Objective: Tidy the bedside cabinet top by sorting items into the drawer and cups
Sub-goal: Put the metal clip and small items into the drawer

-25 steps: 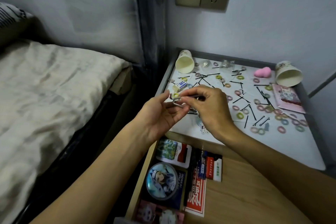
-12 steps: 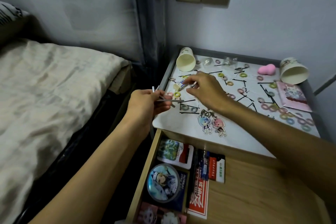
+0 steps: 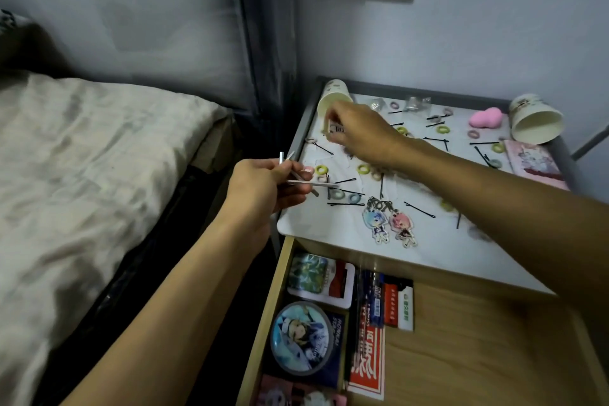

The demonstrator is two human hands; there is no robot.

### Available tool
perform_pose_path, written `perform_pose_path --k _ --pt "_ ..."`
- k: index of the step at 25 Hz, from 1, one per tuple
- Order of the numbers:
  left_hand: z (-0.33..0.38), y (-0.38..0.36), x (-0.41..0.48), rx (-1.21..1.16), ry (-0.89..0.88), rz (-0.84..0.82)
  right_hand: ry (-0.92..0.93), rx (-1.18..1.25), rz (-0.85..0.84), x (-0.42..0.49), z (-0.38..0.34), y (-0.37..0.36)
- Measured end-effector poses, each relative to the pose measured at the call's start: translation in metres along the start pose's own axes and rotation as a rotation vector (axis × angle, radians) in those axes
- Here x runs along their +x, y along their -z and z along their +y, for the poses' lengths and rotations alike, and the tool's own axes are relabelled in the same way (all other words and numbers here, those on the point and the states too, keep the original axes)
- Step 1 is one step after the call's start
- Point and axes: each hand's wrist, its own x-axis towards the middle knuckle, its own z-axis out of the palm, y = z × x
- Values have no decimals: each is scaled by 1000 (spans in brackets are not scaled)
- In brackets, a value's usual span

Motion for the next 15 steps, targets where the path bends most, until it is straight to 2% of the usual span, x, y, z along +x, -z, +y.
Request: perform_pose_path --k 3,5,9,13,15 --pt "-1 -12 -8 -19 20 -72 -187 354 80 -53 -16 35" --pt "-6 -25 -15 -46 49 -139 -321 600 44 -102 -18 51" --pt "-19 -59 -39 -37 115 -341 -589 918 -14 -201 -8 63" --pt "-38 -82 -59 10 157 -462 -667 1021 -82 -247 1 52" --pt "-43 -91 -65 27 164 -497 -682 1157 -135 -252 3 53"
